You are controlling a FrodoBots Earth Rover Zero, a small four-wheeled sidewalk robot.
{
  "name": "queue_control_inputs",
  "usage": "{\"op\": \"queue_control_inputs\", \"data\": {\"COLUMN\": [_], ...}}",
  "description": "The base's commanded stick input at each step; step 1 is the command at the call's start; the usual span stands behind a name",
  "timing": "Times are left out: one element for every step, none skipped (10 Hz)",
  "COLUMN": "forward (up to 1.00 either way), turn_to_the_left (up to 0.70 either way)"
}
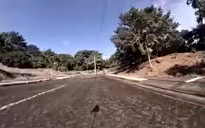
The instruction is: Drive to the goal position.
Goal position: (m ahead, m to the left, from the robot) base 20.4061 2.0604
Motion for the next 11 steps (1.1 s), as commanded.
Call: {"op": "queue_control_inputs", "data": {"forward": [1.0, 1.0, 1.0, 1.0, 1.0, 1.0, 1.0, 1.0, 1.0, 1.0, 1.0], "turn_to_the_left": [0.0, 0.0, 0.0, 0.0, 0.0, 0.0, 0.0, 0.0, 0.0, 0.0, 0.0]}}
